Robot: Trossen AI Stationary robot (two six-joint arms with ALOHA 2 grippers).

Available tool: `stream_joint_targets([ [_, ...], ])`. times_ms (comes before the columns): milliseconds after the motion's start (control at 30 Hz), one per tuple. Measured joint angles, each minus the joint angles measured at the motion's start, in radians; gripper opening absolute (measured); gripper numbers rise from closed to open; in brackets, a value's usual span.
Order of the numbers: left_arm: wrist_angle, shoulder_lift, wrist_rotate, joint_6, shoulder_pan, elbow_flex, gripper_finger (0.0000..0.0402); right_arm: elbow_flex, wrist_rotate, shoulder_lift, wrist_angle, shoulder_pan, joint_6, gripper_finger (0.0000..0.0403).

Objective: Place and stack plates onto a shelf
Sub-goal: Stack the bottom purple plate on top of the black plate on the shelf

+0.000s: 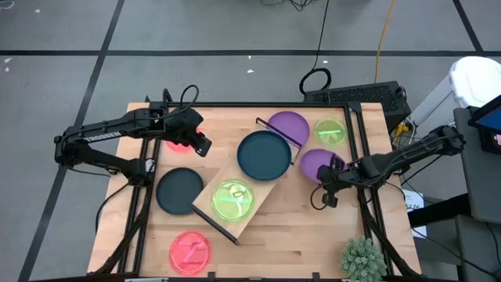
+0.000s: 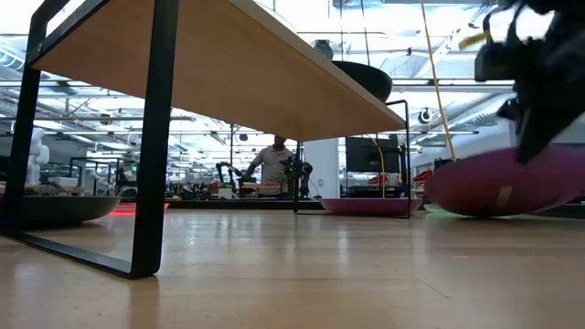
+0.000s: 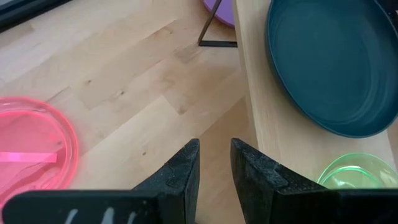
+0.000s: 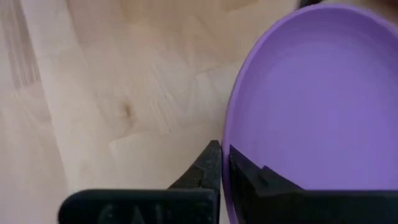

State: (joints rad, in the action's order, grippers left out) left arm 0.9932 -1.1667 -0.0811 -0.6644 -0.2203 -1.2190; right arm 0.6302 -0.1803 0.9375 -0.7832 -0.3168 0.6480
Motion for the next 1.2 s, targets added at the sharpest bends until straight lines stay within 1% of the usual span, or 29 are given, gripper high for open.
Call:
stream_joint_targets([
  [167,-0.001,0.0,-0.001,0.015,0.0,0.0,0.0095,0.143,-0.074,0.0,-0.148,0.0,0.018,0.0],
  [333,-0.001,0.0,-0.011,0.017,0.0,0.0,0.0095,0.268,-0.118,0.0,-0.252,0.0,0.027,0.0],
  [500,-0.001,0.0,-0.017,0.036,0.0,0.0,0.0095,0.39,-0.16,0.026,-0.389,0.0,0.076,0.0],
  [633,-0.002,0.0,-0.017,0.035,0.0,0.0,0.0095,0.494,-0.162,0.076,-0.473,0.0,0.069,0.0],
  [867,-0.001,0.0,-0.01,0.012,0.005,0.0,0.0095,0.656,-0.165,0.177,-0.531,0.0,0.068,0.0],
  [1133,-0.002,0.0,-0.004,0.007,0.041,0.0,0.0095,0.863,-0.195,0.303,-0.614,0.0,0.081,0.0],
  [1200,-0.002,0.0,-0.007,0.007,0.047,0.0,0.0095,0.907,-0.217,0.327,-0.627,0.0,0.08,0.0],
])
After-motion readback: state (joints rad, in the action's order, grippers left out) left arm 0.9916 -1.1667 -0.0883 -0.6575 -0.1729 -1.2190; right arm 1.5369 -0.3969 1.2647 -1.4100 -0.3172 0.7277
